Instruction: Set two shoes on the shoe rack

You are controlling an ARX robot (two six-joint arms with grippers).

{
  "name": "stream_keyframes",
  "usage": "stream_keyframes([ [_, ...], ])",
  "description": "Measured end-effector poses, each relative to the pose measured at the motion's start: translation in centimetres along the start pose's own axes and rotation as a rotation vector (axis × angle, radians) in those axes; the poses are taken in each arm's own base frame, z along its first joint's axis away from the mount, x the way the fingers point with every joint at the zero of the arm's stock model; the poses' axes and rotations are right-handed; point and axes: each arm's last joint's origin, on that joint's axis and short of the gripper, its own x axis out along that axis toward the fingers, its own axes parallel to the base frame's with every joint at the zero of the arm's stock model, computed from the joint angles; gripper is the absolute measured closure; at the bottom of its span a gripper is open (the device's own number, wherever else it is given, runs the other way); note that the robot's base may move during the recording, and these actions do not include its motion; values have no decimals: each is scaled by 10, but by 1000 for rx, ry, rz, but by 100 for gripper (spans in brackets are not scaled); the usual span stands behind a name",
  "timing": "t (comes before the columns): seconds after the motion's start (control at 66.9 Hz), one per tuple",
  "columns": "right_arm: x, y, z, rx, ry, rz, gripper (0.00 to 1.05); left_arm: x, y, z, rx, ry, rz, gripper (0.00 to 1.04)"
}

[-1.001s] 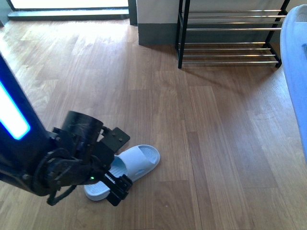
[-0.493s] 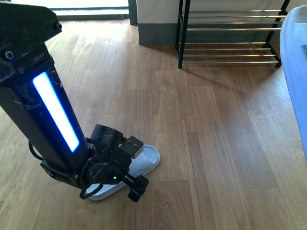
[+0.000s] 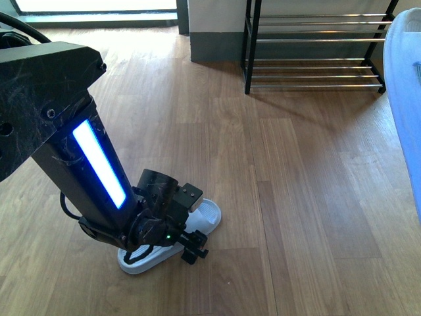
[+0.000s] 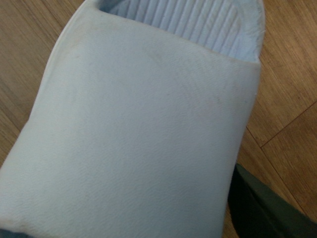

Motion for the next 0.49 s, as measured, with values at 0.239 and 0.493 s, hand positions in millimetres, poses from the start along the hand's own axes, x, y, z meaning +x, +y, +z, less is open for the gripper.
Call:
stream_keyframes([
  [0.239, 0, 0, 0, 0, 0, 0, 103, 1, -3, 1, -8, -9, 0, 80],
  [0.493, 0, 0, 0, 0, 0, 0, 103, -17, 2, 4, -60, -31, 112, 103],
])
